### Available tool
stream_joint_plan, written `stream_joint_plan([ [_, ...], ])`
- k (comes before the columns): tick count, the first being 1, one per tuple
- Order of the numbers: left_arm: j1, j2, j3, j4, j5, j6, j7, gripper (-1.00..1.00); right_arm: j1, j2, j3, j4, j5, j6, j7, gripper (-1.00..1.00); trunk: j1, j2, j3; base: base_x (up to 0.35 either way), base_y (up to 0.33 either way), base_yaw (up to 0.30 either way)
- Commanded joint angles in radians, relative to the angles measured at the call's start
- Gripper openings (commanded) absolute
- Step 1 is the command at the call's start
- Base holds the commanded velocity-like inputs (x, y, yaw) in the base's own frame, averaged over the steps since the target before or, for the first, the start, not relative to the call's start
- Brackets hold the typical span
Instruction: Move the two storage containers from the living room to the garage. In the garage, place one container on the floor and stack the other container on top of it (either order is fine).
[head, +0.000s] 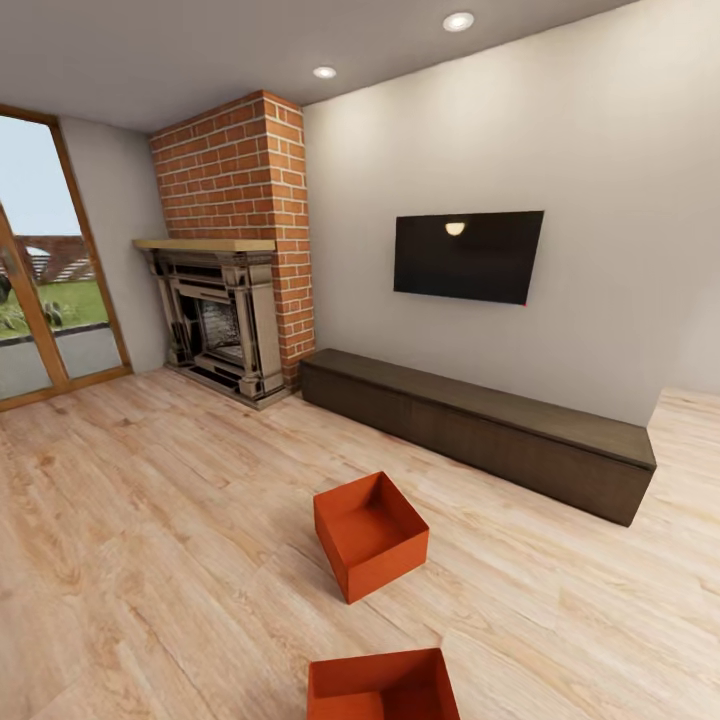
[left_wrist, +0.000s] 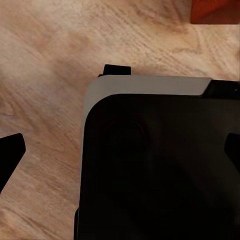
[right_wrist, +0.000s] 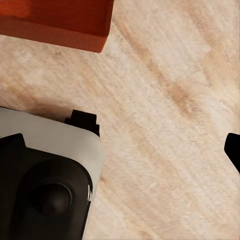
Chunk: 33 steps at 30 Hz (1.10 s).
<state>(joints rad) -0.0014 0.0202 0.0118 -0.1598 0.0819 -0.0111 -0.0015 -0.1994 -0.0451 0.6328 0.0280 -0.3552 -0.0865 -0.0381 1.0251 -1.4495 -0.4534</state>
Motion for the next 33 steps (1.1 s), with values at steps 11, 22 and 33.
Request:
stream_joint_plan([
  [11,0.0,0.0,0.001,-0.001,0.009,-0.001,0.003,1.0,-0.001,0.001,0.008,0.003,-0.008,-0.006,0.0,1.0,0.0,-0.001,-0.001,0.002,-0.11,0.0],
  [22,0.0,0.0,0.001,-0.001,0.009,-0.001,0.003,1.0,-0.001,0.001,0.008,0.003,-0.008,-0.006,0.0,1.0,0.0,-0.001,-0.001,0.0,-0.015,0.0],
  [33,0.0,0.001,0.001,-0.001,0.009,-0.001,0.003,1.0,-0.001,0.001,0.008,0.003,-0.009,-0.004,0.0,1.0,0.0,-0.001,-0.001,0.0,-0.176,0.0],
])
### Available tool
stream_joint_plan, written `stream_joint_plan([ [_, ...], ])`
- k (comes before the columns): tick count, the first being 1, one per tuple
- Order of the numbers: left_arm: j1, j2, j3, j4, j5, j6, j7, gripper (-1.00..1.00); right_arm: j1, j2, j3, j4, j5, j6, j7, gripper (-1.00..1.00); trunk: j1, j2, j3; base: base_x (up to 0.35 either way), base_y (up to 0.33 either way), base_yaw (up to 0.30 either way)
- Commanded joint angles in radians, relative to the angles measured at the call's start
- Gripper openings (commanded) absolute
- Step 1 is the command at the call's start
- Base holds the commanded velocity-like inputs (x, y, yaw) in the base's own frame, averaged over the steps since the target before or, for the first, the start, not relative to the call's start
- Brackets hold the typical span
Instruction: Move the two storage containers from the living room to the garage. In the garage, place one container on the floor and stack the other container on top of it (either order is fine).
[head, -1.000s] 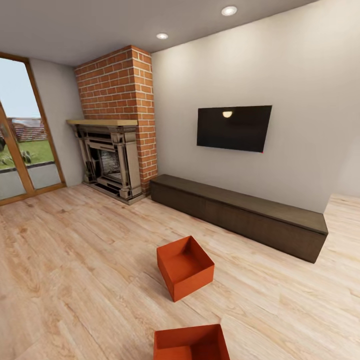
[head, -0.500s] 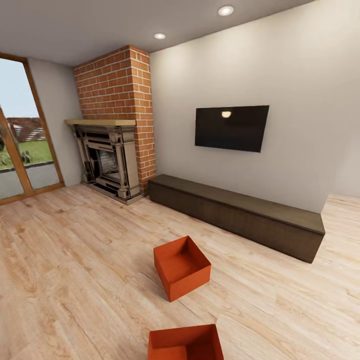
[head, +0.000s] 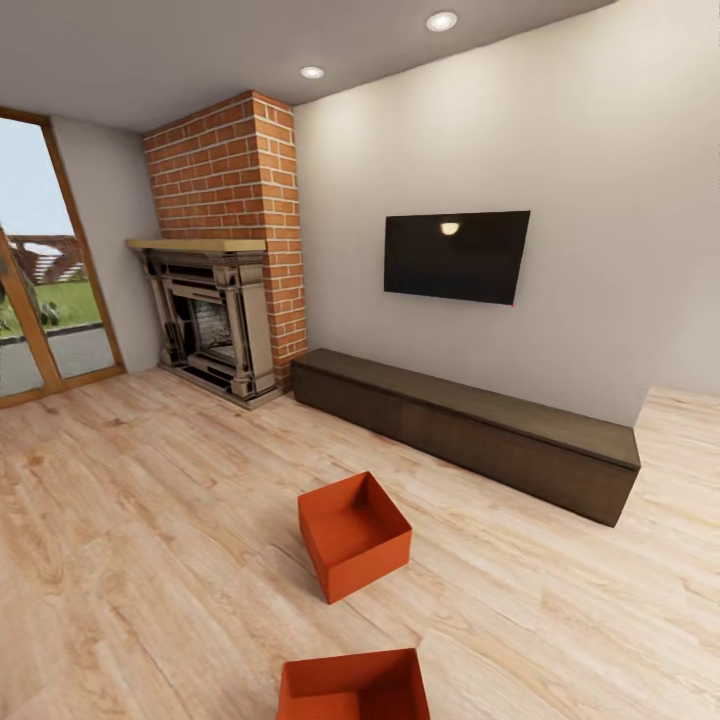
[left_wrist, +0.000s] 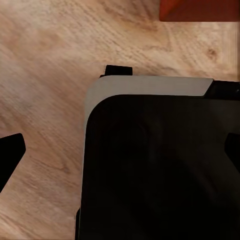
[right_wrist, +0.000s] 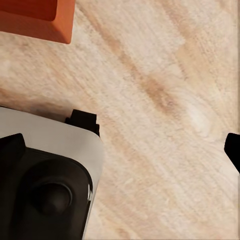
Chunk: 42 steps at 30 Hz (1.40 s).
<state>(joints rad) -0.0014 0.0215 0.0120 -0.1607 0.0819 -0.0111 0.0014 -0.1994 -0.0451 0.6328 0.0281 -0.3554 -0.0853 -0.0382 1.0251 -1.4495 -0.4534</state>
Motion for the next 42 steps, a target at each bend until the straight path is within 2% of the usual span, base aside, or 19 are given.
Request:
stream_joint_plan([
  [1,0.0,0.0,0.001,0.0,0.009,-0.001,0.0,1.0,-0.001,0.001,0.008,0.003,-0.008,-0.005,0.0,1.0,0.0,-0.001,-0.001,0.0,-0.041,0.01],
  [19,0.0,0.0,0.0,0.0,0.009,-0.001,0.0,1.0,0.0,-0.001,0.01,0.003,-0.007,-0.002,0.0,1.0,0.0,-0.001,-0.001,0.0,-0.005,0.221],
  [31,0.0,-0.001,0.0,0.0,0.009,-0.001,-0.002,1.0,-0.001,-0.001,0.01,0.003,-0.007,-0.004,0.0,1.0,0.0,-0.001,-0.001,0.0,-0.003,0.022],
  [42,0.0,0.0,0.0,0.0,0.009,-0.001,-0.002,1.0,0.0,-0.001,0.01,0.003,-0.007,-0.004,0.0,1.0,0.0,-0.001,-0.001,0.0,-0.162,0.0],
])
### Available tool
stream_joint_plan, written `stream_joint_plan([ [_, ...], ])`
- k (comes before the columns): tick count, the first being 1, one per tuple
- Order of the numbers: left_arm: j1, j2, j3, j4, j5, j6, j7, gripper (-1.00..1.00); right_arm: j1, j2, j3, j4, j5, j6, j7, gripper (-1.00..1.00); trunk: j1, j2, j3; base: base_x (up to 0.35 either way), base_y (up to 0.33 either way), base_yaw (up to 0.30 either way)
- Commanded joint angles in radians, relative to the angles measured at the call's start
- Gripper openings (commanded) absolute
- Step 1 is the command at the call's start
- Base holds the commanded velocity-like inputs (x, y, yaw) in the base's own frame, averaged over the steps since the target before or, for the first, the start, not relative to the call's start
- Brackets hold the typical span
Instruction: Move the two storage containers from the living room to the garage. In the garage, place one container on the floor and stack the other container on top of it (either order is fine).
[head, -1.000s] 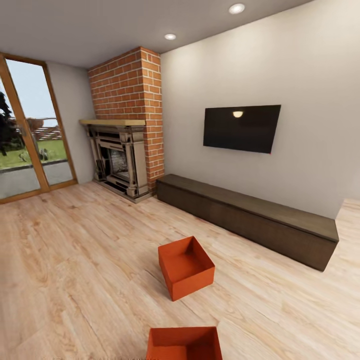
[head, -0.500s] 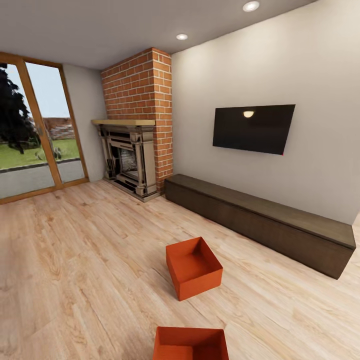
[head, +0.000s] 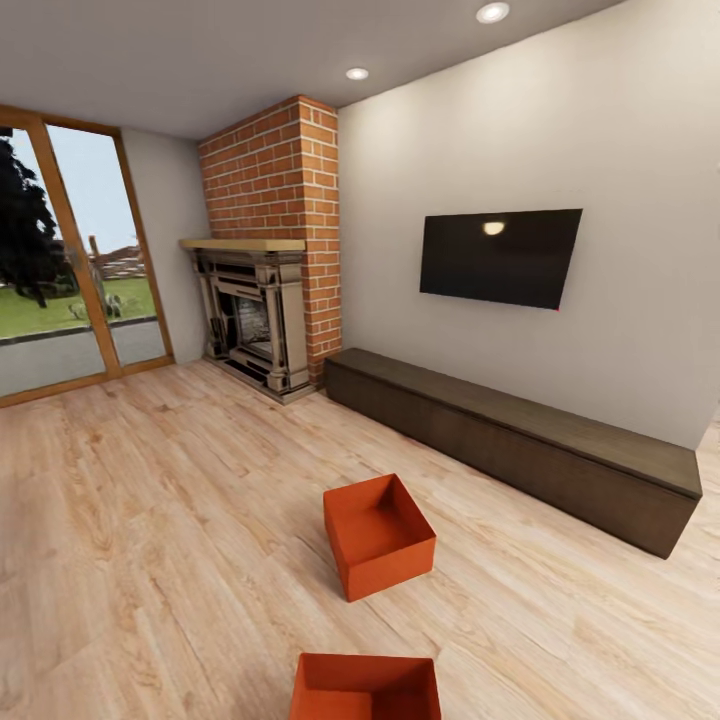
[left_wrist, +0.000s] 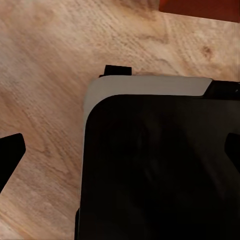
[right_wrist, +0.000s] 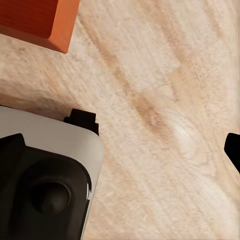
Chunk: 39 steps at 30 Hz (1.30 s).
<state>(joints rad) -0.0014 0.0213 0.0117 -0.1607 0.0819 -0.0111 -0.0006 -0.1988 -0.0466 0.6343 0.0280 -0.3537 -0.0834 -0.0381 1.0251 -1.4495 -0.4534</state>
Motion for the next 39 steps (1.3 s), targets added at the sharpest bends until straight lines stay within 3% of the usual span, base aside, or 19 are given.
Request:
stream_joint_plan([
  [1,0.0,0.0,0.001,0.0,0.009,-0.001,0.0,1.0,-0.001,0.001,0.008,0.003,-0.008,-0.006,0.0,1.0,0.0,0.0,-0.001,0.0,-0.018,0.0],
  [27,-0.006,-0.007,0.0,0.004,0.009,0.013,0.002,1.0,-0.001,0.001,0.008,0.013,-0.006,0.005,0.005,1.0,0.0,0.0,-0.001,0.0,-0.001,0.0],
  [33,-0.005,0.001,0.001,0.008,0.01,0.012,0.002,1.0,-0.004,0.019,0.008,0.005,-0.006,0.005,0.002,1.0,0.0,0.0,-0.001,0.0,0.0,0.0],
  [39,-0.005,0.002,0.002,0.009,0.012,0.013,0.002,1.0,-0.004,0.02,0.008,0.004,-0.005,0.005,0.002,1.0,0.0,0.0,-0.001,0.0,0.0,0.0],
])
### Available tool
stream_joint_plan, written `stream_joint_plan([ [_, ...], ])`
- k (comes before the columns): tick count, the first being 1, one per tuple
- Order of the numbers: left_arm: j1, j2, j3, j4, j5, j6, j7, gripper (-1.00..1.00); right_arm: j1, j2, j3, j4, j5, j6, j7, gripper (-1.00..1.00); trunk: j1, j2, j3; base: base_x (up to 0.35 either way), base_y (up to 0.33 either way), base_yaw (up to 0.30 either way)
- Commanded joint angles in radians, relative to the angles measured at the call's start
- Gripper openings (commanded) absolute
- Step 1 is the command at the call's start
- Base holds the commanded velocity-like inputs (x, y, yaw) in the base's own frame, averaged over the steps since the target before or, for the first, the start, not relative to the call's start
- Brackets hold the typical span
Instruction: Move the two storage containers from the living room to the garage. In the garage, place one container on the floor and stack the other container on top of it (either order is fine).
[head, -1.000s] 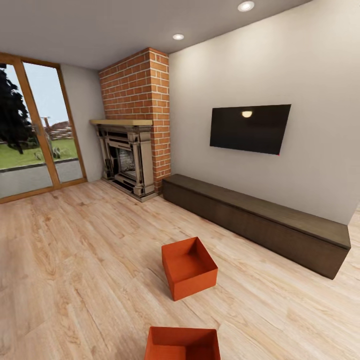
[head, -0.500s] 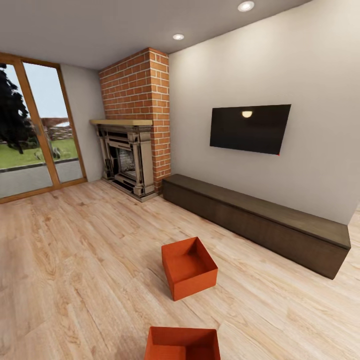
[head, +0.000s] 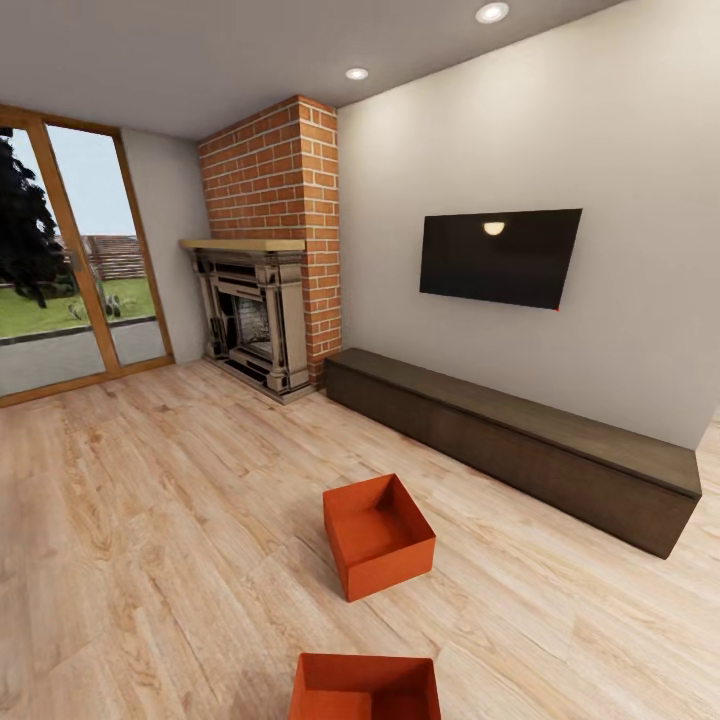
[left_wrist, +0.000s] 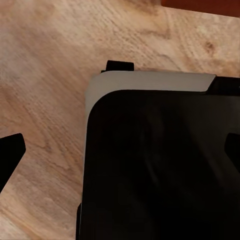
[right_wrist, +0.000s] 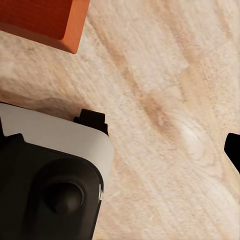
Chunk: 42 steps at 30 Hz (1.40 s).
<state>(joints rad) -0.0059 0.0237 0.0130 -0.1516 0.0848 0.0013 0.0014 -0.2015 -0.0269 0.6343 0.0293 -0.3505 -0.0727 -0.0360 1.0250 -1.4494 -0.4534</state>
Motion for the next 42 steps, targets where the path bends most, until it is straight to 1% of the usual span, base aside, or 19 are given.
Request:
stream_joint_plan([
  [1,-0.001,0.0,0.001,0.0,0.009,0.0,0.0,1.0,-0.001,0.001,0.008,0.003,-0.009,-0.006,0.0,1.0,0.0,-0.001,-0.001,0.0,0.0,0.0],
  [12,0.0,0.001,-0.001,0.001,0.01,0.002,0.0,1.0,-0.001,0.001,0.008,0.003,-0.008,-0.006,-0.001,1.0,0.0,-0.001,-0.001,-0.165,0.0,0.0],
  [42,0.0,-0.001,0.0,0.001,0.01,0.001,0.0,1.0,-0.001,0.002,0.008,0.003,-0.015,-0.008,-0.005,1.0,0.0,-0.001,-0.001,-0.004,0.0,0.0],
])
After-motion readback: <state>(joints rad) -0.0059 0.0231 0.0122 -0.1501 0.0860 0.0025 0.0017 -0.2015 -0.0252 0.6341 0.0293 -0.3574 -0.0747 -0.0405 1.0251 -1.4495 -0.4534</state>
